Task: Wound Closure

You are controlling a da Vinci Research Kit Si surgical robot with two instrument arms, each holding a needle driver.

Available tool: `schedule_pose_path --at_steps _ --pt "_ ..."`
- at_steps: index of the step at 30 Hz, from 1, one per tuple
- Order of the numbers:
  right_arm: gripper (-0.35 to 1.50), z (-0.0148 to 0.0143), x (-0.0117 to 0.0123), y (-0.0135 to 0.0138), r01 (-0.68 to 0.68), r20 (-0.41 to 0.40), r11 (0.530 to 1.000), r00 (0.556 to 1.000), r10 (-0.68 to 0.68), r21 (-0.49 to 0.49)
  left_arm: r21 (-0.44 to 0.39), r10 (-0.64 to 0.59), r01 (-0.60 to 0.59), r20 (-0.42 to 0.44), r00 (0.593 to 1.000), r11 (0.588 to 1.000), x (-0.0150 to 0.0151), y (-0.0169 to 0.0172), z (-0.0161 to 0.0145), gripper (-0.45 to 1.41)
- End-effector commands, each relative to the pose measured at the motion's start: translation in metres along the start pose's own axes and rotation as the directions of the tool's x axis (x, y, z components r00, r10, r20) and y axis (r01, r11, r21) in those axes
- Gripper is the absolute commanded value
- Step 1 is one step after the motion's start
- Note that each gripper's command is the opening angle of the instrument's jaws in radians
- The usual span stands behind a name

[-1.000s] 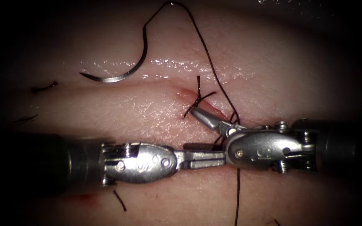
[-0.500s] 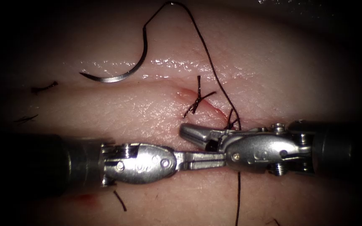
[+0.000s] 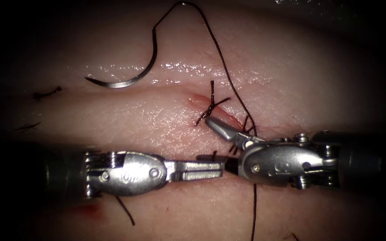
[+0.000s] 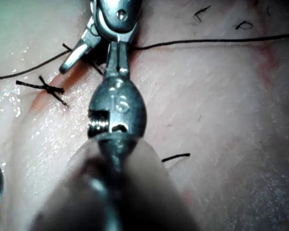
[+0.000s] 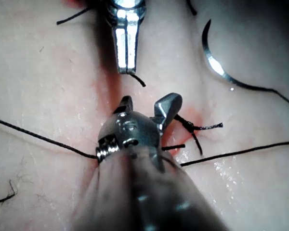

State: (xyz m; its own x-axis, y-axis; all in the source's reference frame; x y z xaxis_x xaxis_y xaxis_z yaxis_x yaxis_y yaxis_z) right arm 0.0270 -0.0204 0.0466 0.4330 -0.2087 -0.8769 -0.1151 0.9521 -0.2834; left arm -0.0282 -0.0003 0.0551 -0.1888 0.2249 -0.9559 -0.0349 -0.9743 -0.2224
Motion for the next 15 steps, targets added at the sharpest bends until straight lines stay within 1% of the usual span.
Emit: schedule_pose_path --at_steps 1,2,3,5,9,11,12,13,14,15 --pt "1.31 0.0002 0.0001 0.0001 -0.003 -0.002 1.0 1.0 0.003 -0.004 0.004 -0.002 0.002 0.005 1.0 1.0 -0.0006 0.0001 0.0006 -0.45" --pt "1.31 -0.0003 0.0002 0.0005 -0.008 -0.002 1.0 1.0 0.008 -0.009 0.013 -0.007 0.007 0.011 1.0 1.0 -0.0005 -0.0002 -0.0004 -0.45" --pt "1.31 -0.0016 0.0004 0.0014 -0.019 0.003 0.999 1.0 0.02 -0.03 0.032 -0.014 0.013 0.028 0.999 0.999 -0.0005 -0.0008 -0.0018 -0.45" --pt "1.31 -0.003 0.0006 0.0023 -0.032 0.004 0.999 0.999 0.032 -0.044 0.053 -0.033 0.031 0.048 0.998 0.998 -0.0008 -0.0015 -0.0032 -0.45" --pt "1.31 -0.0053 0.0008 0.0037 -0.057 0.011 0.996 0.998 0.058 -0.065 0.087 -0.068 0.061 0.077 0.995 0.994 -0.0023 -0.0025 -0.0051 -0.45" --pt "1.31 -0.0058 0.0008 0.0039 -0.055 0.011 0.996 0.998 0.056 -0.069 0.095 -0.079 0.071 0.082 0.994 0.993 -0.0028 -0.0026 -0.0053 -0.45" --pt "1.31 -0.0067 0.001 0.0045 -0.064 0.01 0.994 0.998 0.065 -0.084 0.096 -0.101 0.09 0.112 0.989 0.991 -0.0041 -0.0029 -0.0058 -0.45" --pt "1.31 -0.0071 0.0011 0.0047 -0.067 0.01 0.994 0.998 0.069 -0.089 0.096 -0.12 0.108 0.13 0.984 0.99 -0.0047 -0.0029 -0.0059 -0.45" --pt "1.31 -0.0077 0.0014 0.0052 -0.063 0.011 0.993 0.998 0.064 -0.098 0.102 -0.166 0.148 0.192 0.967 0.984 -0.006 -0.0029 -0.0061 -0.45" --pt "1.31 -0.008 0.0015 0.0053 -0.066 0.009 0.993 0.998 0.067 -0.102 0.109 -0.194 0.174 0.221 0.956 0.979 -0.0068 -0.0028 -0.0062 -0.45"
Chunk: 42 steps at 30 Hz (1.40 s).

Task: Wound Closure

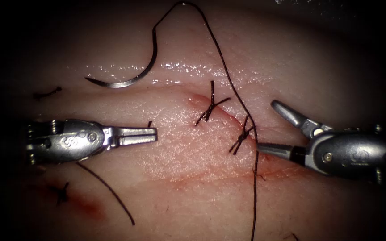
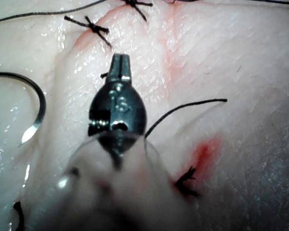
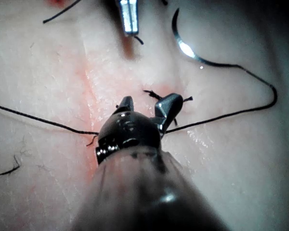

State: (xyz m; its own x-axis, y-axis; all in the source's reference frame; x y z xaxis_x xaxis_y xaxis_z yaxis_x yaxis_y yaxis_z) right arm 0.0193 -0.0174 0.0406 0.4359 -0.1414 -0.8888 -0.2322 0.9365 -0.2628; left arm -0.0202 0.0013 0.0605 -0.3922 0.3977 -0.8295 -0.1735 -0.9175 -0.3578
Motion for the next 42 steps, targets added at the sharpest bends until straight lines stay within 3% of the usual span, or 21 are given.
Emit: schedule_pose_path --at_steps 1,2,10,11,12,13,14,15,22,30,32,37,39,42 --pt "1.3 0.0003 0.0003 0.0 0.003 -0.007 1.0 1.0 -0.003 -0.005 -0.004 -0.029 0.029 0.021 0.999 1.0 -0.001 0.0001 0.0008 -0.45" --pt "1.3 0.0002 0.0005 0.0001 0.0 -0.009 1.0 1.0 0.0 -0.006 -0.001 -0.09 0.09 0.056 0.994 0.996 -0.0019 -0.0001 0.0009 -0.45" --pt "1.28 0.0004 0.0009 -0.0002 0.0 -0.007 1.0 1.0 0.0 -0.008 -0.003 -0.185 0.187 0.115 0.976 0.982 -0.0049 -0.0013 0.0009 -0.25" --pt "1.28 0.0003 0.0009 -0.0002 0.0 -0.007 1.0 1.0 0.0 -0.008 -0.004 -0.201 0.203 0.132 0.971 0.979 -0.0053 -0.0015 0.0008 -0.15" --pt "1.28 0.0003 0.0009 -0.0002 0.0 -0.007 1.0 1.0 0.0 -0.008 -0.006 -0.224 0.228 0.161 0.961 0.974 -0.006 -0.0016 0.0007 0.07" --pt "1.28 0.0003 0.001 -0.0003 0.0 -0.007 1.0 1.0 0.0 -0.008 -0.004 -0.239 0.244 0.184 0.953 0.97 -0.0064 -0.0017 0.0006 0.19" --pt "1.28 0.0003 0.001 -0.0003 0.0 -0.007 1.0 1.0 0.0 -0.008 -0.004 -0.239 0.244 0.184 0.953 0.97 -0.0064 -0.0017 0.0006 0.19" --pt "1.28 0.0003 0.001 -0.0003 0.0 -0.007 1.0 1.0 0.0 -0.008 0.02 -0.274 0.276 0.22 0.936 0.961 -0.0069 -0.0017 0.0004 0.37" --pt "1.26 0.0002 0.0014 -0.0004 -0.001 -0.007 1.0 1.0 0.001 -0.008 0.091 -0.305 0.292 0.352 0.885 0.952 -0.0084 -0.0022 -0.002 0.79" --pt "1.26 0.0002 0.0015 -0.0005 -0.001 -0.008 1.0 1.0 0.001 -0.011 0.139 -0.327 0.296 0.395 0.859 0.945 -0.0095 -0.0025 -0.0047 0.67" --pt "1.26 0.0002 0.0016 -0.0006 -0.001 -0.008 1.0 1.0 0.001 -0.012 0.118 -0.35 0.331 0.392 0.851 0.936 -0.0099 -0.0029 -0.0055 0.62" --pt "1.28 0.0006 0.0018 -0.0009 0.0 -0.003 1.0 1.0 0.0 -0.013 0.063 -0.409 0.405 0.203 0.89 0.912 -0.0081 -0.0039 -0.0058 0.62" --pt "1.28 0.0007 0.0018 -0.001 0.001 -0.002 1.0 1.0 -0.001 -0.014 0.056 -0.409 0.405 0.152 0.9 0.912 -0.0066 -0.0041 -0.0058 0.67" --pt "1.28 0.0008 0.0018 -0.0011 0.002 -0.002 1.0 1.0 -0.002 -0.016 0.054 -0.437 0.435 0.024 0.899 0.899 -0.0032 -0.005 -0.006 0.89"
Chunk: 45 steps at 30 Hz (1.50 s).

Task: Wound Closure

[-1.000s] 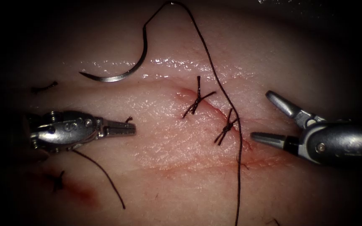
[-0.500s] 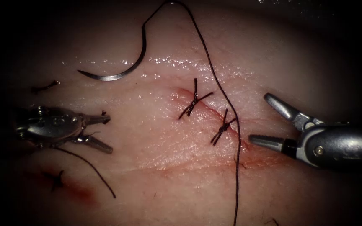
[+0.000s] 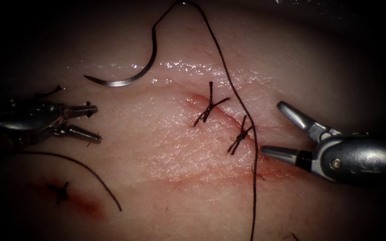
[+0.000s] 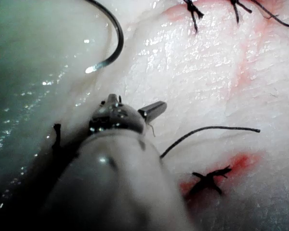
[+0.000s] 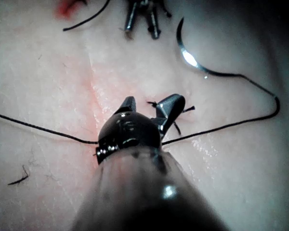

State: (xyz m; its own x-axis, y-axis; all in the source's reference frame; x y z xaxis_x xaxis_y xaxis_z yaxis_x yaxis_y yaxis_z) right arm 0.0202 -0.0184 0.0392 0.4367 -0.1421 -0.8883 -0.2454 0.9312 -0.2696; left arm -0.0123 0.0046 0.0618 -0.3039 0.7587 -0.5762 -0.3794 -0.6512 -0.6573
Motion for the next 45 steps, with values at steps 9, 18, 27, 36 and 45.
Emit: schedule_pose_path --at_steps 9,18,27,36,45 --pt "1.3 0.0017 0.0002 -0.0013 0.013 0.013 1.0 1.0 -0.013 0.006 0.134 -0.025 0.03 -0.045 0.999 0.99 0.0022 -0.0037 0.0004 1.23" --pt "1.3 0.0021 0.0003 -0.0016 0.017 0.016 1.0 1.0 -0.017 0.015 0.156 -0.018 0.029 -0.075 0.997 0.987 -0.0025 -0.0041 0.0034 1.18" --pt "1.3 0.0021 0.0003 -0.0018 0.017 0.015 1.0 1.0 -0.018 0.018 0.175 -0.019 0.002 0.093 0.996 0.985 -0.0072 0.0001 0.002 1.2" --pt "1.28 0.0022 0.0005 -0.0018 0.017 0.014 1.0 1.0 -0.017 0.022 0.234 0.079 -0.176 0.374 0.924 0.956 -0.0088 0.0054 0.0008 1.38" --pt "1.28 0.0021 0.0005 -0.0018 0.017 0.014 0.999 1.0 -0.018 0.029 0.267 0.164 -0.339 0.515 0.841 0.902 -0.0054 0.0098 -0.0005 1.4"
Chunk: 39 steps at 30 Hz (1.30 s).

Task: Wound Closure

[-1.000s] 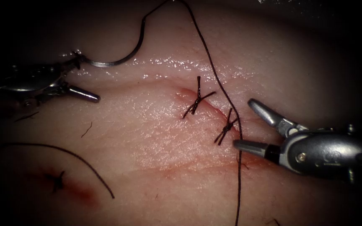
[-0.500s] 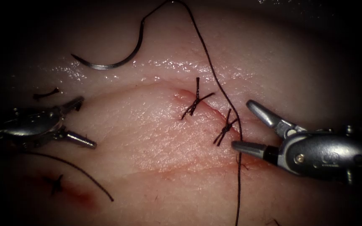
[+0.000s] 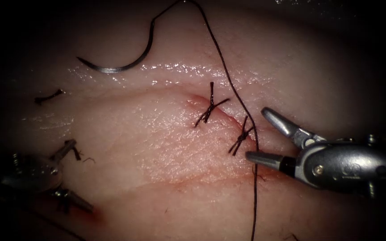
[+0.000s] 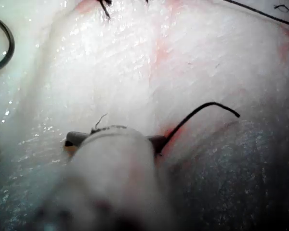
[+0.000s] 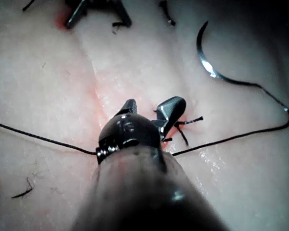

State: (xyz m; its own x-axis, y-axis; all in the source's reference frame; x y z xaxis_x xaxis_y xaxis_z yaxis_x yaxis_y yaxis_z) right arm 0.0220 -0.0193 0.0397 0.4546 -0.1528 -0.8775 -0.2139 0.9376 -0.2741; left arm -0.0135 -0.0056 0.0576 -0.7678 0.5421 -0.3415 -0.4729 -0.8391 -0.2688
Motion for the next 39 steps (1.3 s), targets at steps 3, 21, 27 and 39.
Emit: schedule_pose_path --at_steps 3,21,27,39 --pt "1.28 0.0008 0.0001 -0.0003 0.0 -0.002 1.0 1.0 0.0 0.001 0.057 0.034 -0.036 0.026 0.999 0.998 0.0035 -0.0001 -0.001 1.4" --pt "1.26 0.0011 0.0002 -0.0007 0.004 0.001 1.0 1.0 -0.004 0.011 -0.141 -0.148 0.087 -0.514 0.845 0.986 0.012 -0.0081 0.011 1.28" --pt "1.26 0.0015 0.0002 -0.0011 0.007 0.001 1.0 1.0 -0.007 0.019 -0.231 -0.206 0.114 -0.429 0.88 0.966 0.0079 -0.0066 0.0145 1.31" --pt "1.25 0.0016 0.0003 -0.0012 0.008 0.002 1.0 1.0 -0.008 0.021 -0.202 -0.101 0.05 -0.252 0.962 0.978 0.0032 0.0021 0.0084 1.4"
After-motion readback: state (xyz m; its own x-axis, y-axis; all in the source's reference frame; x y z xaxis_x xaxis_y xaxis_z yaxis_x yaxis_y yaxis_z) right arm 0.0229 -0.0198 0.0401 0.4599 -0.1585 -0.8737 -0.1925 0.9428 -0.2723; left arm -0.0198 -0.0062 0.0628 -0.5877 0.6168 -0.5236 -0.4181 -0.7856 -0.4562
